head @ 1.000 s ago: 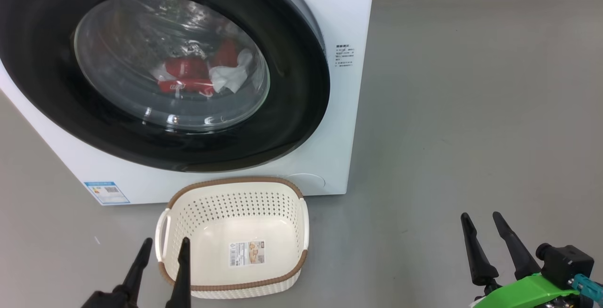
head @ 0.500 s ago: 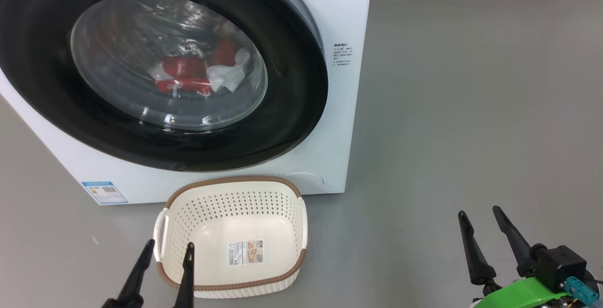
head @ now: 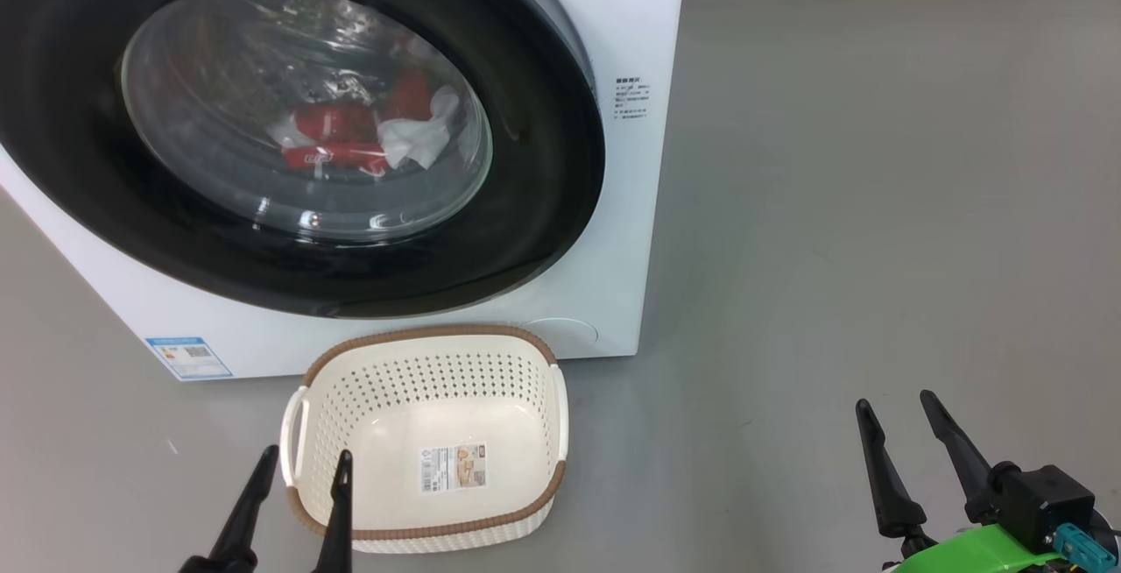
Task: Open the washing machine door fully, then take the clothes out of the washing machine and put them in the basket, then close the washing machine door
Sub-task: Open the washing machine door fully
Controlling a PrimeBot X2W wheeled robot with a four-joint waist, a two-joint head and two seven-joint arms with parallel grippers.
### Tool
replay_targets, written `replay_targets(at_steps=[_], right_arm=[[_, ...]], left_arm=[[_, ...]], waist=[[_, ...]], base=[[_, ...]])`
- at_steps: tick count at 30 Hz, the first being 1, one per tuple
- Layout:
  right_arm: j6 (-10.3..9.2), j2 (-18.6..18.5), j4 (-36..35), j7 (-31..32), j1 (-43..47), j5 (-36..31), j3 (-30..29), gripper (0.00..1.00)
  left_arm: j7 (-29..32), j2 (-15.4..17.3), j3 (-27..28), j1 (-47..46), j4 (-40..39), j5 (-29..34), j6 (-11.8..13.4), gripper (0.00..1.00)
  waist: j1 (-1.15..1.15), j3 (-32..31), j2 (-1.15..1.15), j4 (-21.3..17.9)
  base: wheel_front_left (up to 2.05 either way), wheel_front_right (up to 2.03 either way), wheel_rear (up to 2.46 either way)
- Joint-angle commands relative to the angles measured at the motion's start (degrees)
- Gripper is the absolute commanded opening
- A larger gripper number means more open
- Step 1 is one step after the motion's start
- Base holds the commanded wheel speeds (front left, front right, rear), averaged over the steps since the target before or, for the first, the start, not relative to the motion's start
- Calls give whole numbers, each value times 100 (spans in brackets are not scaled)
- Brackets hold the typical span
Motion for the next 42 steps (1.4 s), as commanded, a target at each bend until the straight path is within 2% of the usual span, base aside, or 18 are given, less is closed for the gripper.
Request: replay_targets(at_steps=[1, 5, 6, 7, 8, 9, 16, 24, 30, 34, 38, 42], right_arm=[[-4, -58, -170, -59, -95, 1, 85, 100], [-4, -43, -210, -59, -110, 74, 76, 100], [-4, -34, -220, -59, -120, 153, 77, 89], [-4, -24, -235, -59, -143, 239, 78, 47], [-4, -15, -254, -59, -173, 319, 83, 26], [-4, -7, -264, -59, -209, 417, 93, 0], [-4, 44, -348, -59, -841, 1553, 89, 0], [-4, 32, -272, -59, -2302, 3015, 305, 0], [-4, -311, 4, -59, -3129, 4162, 713, 0], [-4, -700, 339, 9, -3627, 4844, 1065, 0], [-4, -977, 638, 269, -4063, 5439, 1372, 0], [-4, -1092, 874, 614, -4441, 6086, 1552, 0]], left_arm=[[-70, 19, 221, -48, -131, -8, -65, 100], [-70, 13, 242, -50, -139, -12, -88, 100], [-70, 12, 246, -52, -140, -11, -94, 100], [-70, 10, 248, -56, -145, -9, -98, 100], [-70, 9, 249, -59, -151, -9, -100, 100], [-70, 8, 247, -64, -158, -14, -104, 100], [-70, 3, 185, -188, -199, -79, -141, 100], [-70, 1, -41, -466, -221, -170, -210, 100], [-70, 1, -193, -597, -202, -309, -233, 100], [-70, 1, -288, -640, -165, -365, -238, 100], [-70, 1, -337, -698, -135, -424, -231, 100], [-70, 1, -385, -753, -120, -456, -230, 100]], waist=[[0, 9, 0, -3], [0, 24, 0, -5], [0, 33, 0, -6], [0, 44, 0, -10], [0, 54, 0, -14], [0, 67, 0, -15], [0, 257, 0, -6], [0, 597, 0, 242], [0, 758, 0, 515], [0, 817, 0, 669], [0, 872, 0, 807], [0, 934, 0, 904]], base=[[0, 0, 0], [0, 0, 0], [0, 0, 0], [0, 0, 0], [0, 0, 0], [0, 0, 0], [0, 0, 0], [0, 0, 0], [0, 0, 0], [0, 0, 0], [0, 0, 0], [0, 0, 0]])
